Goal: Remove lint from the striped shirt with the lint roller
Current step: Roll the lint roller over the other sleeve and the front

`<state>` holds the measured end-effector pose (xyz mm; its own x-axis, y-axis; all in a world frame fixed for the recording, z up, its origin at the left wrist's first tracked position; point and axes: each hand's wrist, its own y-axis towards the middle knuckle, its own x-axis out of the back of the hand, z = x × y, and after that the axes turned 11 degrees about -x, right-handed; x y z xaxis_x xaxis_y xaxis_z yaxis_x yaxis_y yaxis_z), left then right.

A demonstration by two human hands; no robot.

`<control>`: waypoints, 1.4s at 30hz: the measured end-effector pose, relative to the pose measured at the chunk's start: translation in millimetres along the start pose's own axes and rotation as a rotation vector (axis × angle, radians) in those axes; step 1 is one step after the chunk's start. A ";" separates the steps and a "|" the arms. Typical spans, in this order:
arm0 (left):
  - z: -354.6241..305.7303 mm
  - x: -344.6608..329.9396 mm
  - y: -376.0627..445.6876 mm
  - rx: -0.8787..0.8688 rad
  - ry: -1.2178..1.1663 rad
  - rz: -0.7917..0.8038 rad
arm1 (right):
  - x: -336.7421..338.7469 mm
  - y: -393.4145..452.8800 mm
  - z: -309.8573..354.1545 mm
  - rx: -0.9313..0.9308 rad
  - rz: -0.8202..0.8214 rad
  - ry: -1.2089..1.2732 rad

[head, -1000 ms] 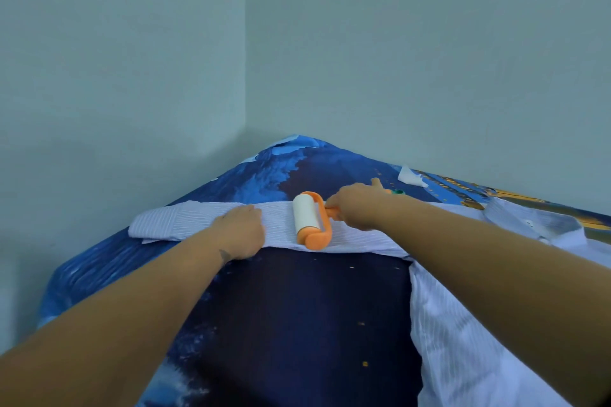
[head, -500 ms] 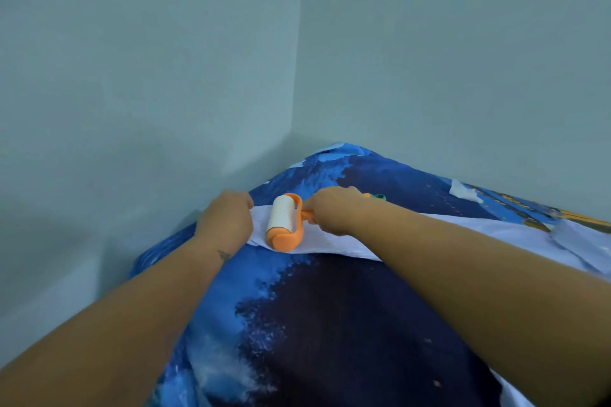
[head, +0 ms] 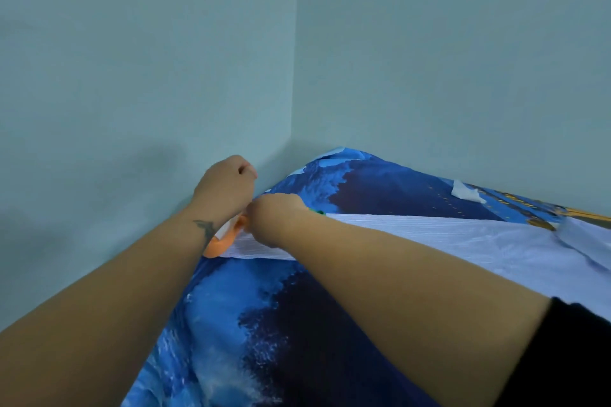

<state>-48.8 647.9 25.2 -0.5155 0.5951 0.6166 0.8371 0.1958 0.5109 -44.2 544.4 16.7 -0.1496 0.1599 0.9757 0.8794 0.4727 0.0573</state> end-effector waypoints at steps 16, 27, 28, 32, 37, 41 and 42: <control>-77.8 -71.7 -17.9 -0.198 0.003 0.238 | 20.5 -59.8 -200.6 -0.345 0.235 0.009; -155.1 -177.8 -75.5 -0.430 -0.004 0.557 | -2.9 -159.0 -299.4 -0.557 0.380 0.046; -162.7 -184.4 -79.5 -0.455 -0.004 0.569 | -5.7 -167.7 -307.2 -0.548 0.391 0.044; -177.2 -201.1 -88.9 -0.504 0.063 0.573 | -21.1 -189.2 -325.6 -0.508 0.375 -0.056; -178.9 -209.8 -90.9 -0.482 0.217 0.463 | -41.3 -211.4 -340.9 -0.487 0.343 0.046; -175.8 -211.0 -89.5 -0.469 0.281 0.429 | -41.5 -238.4 -366.8 -0.514 0.392 0.136; -175.1 -211.0 -89.6 -0.472 0.291 0.427 | -39.6 -245.9 -375.0 -0.517 0.412 0.124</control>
<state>-47.1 368.3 -45.7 -0.2429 0.2986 0.9229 0.8422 -0.4072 0.3534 -85.0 96.9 43.3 0.2709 0.1229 0.9547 0.9613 -0.0862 -0.2616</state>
